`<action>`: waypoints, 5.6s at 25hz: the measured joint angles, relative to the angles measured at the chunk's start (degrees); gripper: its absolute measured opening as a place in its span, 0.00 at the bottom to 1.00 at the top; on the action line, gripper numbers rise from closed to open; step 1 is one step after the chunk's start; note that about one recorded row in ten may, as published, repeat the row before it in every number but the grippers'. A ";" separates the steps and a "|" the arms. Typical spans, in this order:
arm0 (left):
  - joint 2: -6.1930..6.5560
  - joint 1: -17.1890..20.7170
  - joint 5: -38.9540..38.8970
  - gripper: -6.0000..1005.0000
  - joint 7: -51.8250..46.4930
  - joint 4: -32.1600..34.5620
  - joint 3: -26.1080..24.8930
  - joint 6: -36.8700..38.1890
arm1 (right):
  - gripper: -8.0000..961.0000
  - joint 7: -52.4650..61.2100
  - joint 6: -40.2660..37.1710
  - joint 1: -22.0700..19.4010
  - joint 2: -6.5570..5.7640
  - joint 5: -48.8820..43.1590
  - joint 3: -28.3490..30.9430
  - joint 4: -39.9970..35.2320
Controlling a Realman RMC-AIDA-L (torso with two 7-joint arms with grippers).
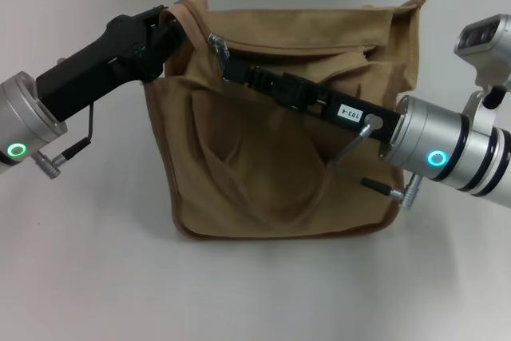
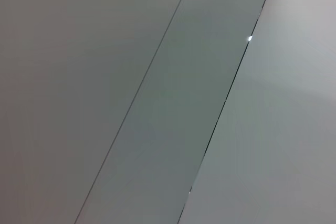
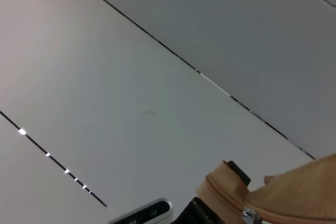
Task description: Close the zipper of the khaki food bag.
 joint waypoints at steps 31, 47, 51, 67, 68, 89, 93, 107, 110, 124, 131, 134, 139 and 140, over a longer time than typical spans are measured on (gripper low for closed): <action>0.39 1.77 -0.09 0.03 0.11 0.07 -2.72 0.15 | 0.01 -5.16 -10.14 -8.05 -0.31 0.20 1.43 -6.61; 0.03 0.80 0.25 0.03 0.00 -0.14 -2.32 0.01 | 0.40 -14.69 0.98 -0.60 0.00 0.07 1.88 -1.08; -0.03 0.44 0.36 0.03 -0.38 -0.17 -2.25 0.17 | 0.51 -13.96 1.58 -0.60 -0.03 -0.01 1.74 -1.05; -0.04 -0.85 0.18 0.03 -0.79 -0.16 -2.24 0.02 | 0.62 -1.75 -0.37 0.86 -0.42 -1.14 -0.90 -4.27; -0.04 -0.85 0.18 0.03 -0.79 -0.16 -2.24 0.02 | 0.62 -1.75 -0.37 0.86 -0.42 -1.14 -0.90 -4.27; -0.04 -0.55 0.05 0.03 -0.80 -0.17 -2.23 0.39 | 0.08 -1.67 0.40 1.93 -0.26 -1.04 -0.75 -4.93; -0.03 -0.55 0.05 0.03 -0.80 -0.16 -2.23 0.48 | 0.02 -1.08 0.51 2.10 -0.27 -1.18 -0.84 -4.93; -0.03 -0.54 0.05 0.03 -0.79 -0.22 -2.24 0.58 | 0.05 -2.66 -1.72 -2.12 -0.35 -0.47 0.07 -6.65; -0.03 -0.62 0.05 0.03 -0.79 -0.43 -2.23 0.58 | 0.07 -4.34 -3.04 -2.07 -0.34 -0.38 0.12 -6.77; -0.06 -1.57 0.34 0.03 -0.79 -0.90 -2.23 0.50 | 0.18 -6.44 0.95 1.39 -0.08 -0.19 -0.51 -5.78; -0.10 -1.64 0.21 0.03 -0.79 -0.95 -2.24 0.42 | 0.46 -6.44 1.94 1.78 -0.01 -0.24 -0.71 -5.11; -0.12 -1.89 0.21 0.03 -0.79 -0.96 -2.24 0.18 | 0.59 -6.44 1.15 2.41 -0.04 -0.81 -0.79 -4.42; -0.12 -1.95 0.21 0.03 -0.79 -0.96 -2.24 0.10 | 0.61 -6.28 1.43 2.35 -0.06 -0.65 -0.27 -4.71; -0.12 -1.96 0.19 0.03 -0.79 -0.96 -2.24 0.06 | 0.61 -6.26 1.55 2.43 -0.07 -0.65 -0.24 -4.72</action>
